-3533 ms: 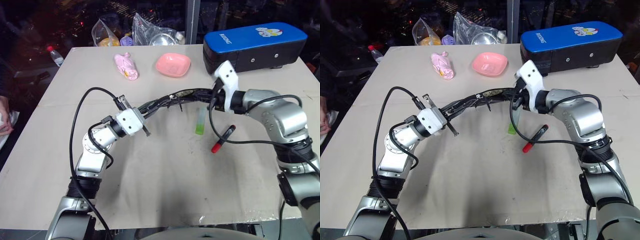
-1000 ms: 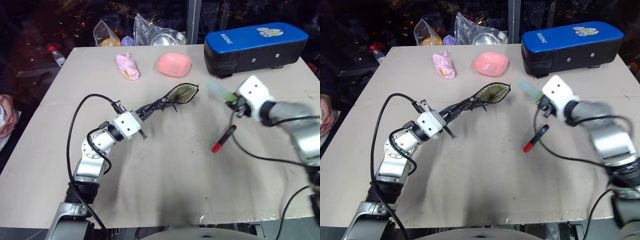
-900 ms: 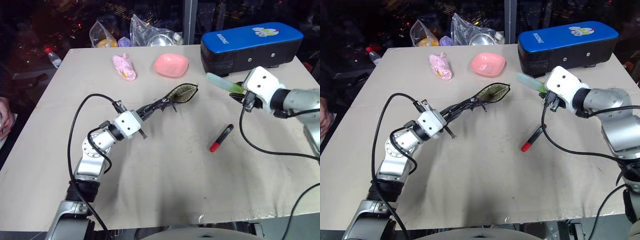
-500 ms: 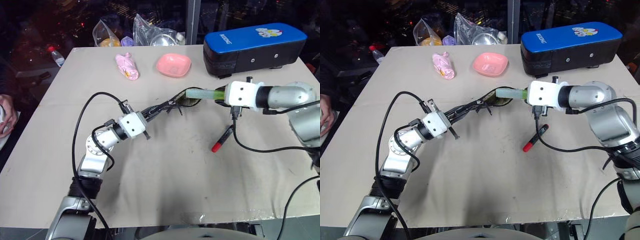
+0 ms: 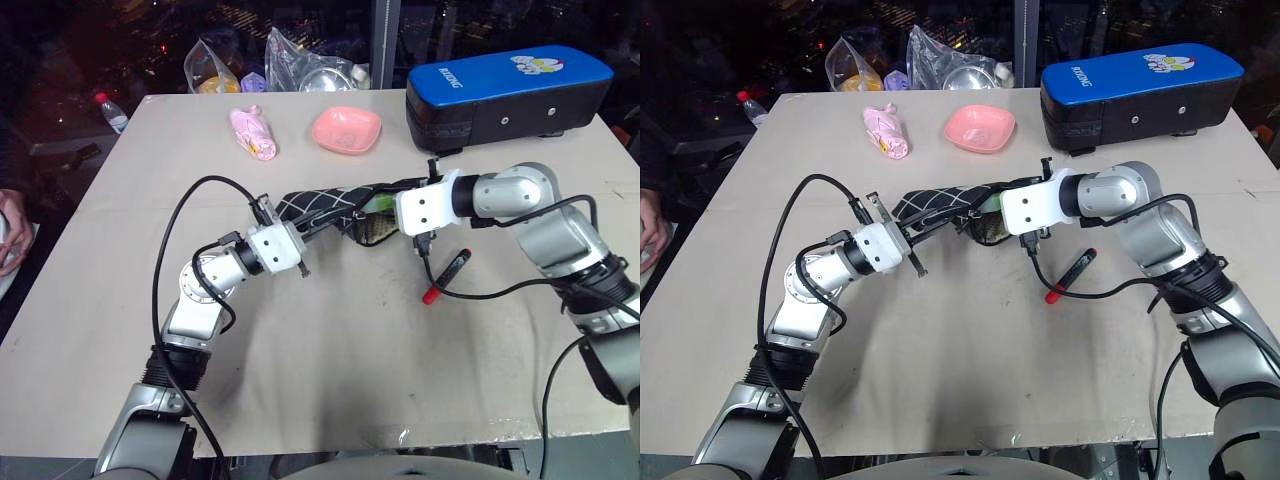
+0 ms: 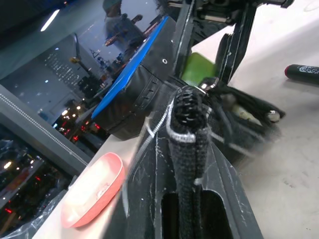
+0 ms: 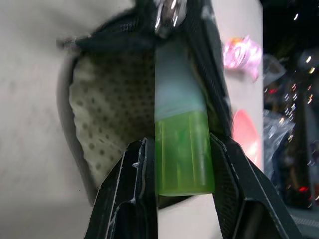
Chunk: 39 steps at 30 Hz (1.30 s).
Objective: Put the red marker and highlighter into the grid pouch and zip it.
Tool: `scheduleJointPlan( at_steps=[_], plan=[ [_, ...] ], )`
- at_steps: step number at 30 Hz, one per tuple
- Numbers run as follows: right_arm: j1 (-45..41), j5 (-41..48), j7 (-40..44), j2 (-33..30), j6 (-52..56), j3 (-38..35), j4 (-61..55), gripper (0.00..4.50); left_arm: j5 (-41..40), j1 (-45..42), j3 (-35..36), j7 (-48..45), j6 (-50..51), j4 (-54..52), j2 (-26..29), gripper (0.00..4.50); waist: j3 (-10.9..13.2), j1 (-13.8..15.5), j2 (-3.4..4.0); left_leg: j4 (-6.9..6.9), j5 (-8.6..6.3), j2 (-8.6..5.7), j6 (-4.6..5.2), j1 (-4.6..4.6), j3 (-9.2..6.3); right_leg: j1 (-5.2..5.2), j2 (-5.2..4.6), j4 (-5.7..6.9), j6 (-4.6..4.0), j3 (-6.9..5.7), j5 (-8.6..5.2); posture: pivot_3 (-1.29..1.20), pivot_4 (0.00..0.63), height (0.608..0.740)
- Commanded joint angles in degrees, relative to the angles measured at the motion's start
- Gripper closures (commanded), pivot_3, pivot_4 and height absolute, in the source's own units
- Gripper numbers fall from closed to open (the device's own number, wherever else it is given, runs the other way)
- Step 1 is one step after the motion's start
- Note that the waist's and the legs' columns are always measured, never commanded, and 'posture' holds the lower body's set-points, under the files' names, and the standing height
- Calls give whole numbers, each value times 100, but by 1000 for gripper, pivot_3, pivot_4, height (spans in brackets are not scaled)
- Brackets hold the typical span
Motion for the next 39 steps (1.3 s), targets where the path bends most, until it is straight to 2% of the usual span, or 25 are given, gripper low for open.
scheduleJointPlan(
  at_steps=[1, 2, 4, 7, 8, 12, 16, 19, 22, 26, 33, 39],
  plan=[
    [-202, -52, -7, -6, -151, -160, -124, 3673, -95, -39, 9, 107, 96, -333, -99, 4500, 0, 13, 0, 0, 0, -1, 0, 0, 0, 0, 1, 0, 0, 0, 0, 0, 150, 734],
    [-178, -32, 70, -59, -85, -211, -156, 2653, -139, -19, 56, 150, 170, -337, -127, 4500, 0, 14, 0, 1, 0, -2, 0, 0, 0, 0, 2, 0, 0, 0, 0, 0, 150, 734],
    [-128, 53, 141, -109, -33, -305, -220, 1802, -191, 12, 110, 207, 277, -357, -168, 4500, 0, 6, 0, 2, 0, -3, 0, 0, 0, 0, 9, 0, 1, 1, 1, 0, 150, 734],
    [39, 495, 148, -65, 526, -684, -503, 366, -223, 38, 134, 236, 358, -381, -207, 4500, 0, 3, 0, 1, 0, -3, 0, 0, -2, 0, 8, 1, 1, 1, 1, 0, 150, 734],
    [116, 759, 231, -95, 906, -883, -678, 30, -264, 56, 148, 256, 408, -385, -234, 4500, 0, 3, 0, 1, 0, -2, 0, 0, -3, 0, 7, 2, 1, 1, 1, 0, 150, 734],
    [315, 1624, 548, -455, 2174, -1611, -1198, 30, -517, 146, 181, 250, 623, -398, -350, 4500, 0, 15, 0, 2, 0, -2, 0, -2, -5, 2, -6, 0, 0, 1, 1, 0, 150, 734],
    [605, 1949, 553, -1052, 3518, -2074, -1428, 30, -606, 220, 201, 237, 729, -371, -402, 4500, 0, 47, 0, 3, -1, -3, 2, -2, -6, 5, -9, 0, 0, -1, 1, 0, 150, 734],
    [1650, 2454, 877, -1663, 4634, -2266, -2002, 30, -595, 253, 181, 229, 699, -321, -422, 4500, -3, 105, -5, 3, -2, -3, 4, -2, -6, 6, -13, -2, 0, -2, 1, 0, 150, 734],
    [2571, 2537, 1187, -1994, 3847, -2224, -2345, 30, -614, 276, 166, 190, 700, -299, -440, 4500, 0, 141, 1, 1, -5, -2, 7, -4, -6, 7, -14, -8, 0, -4, 0, 0, 150, 734],
    [2710, 2241, 1180, -2069, 3172, -1874, -1958, 30, -624, 272, 155, 126, 675, -243, -461, 4500, 2, 74, 9, 8, -15, 0, 25, 3, 19, 6, -16, -3, 4, 7, 1, 0, 150, 734],
    [1653, 1538, 1976, -1789, 980, -891, 328, 30, -615, 168, 129, -32, 559, -77, -454, 4500, 2, 84, 5, 25, -5, 4, 10, 6, 23, 15, -10, -4, 12, -1, 7, 0, 150, 734],
    [712, 1159, 2508, -1227, 82, -367, 2216, 30, -546, 199, 173, 32, 517, -114, -452, 4500, 3, 62, 4, 19, -4, 4, 8, 2, 18, 12, -10, -7, 11, 2, 8, 0, 150, 734]
  ],
)
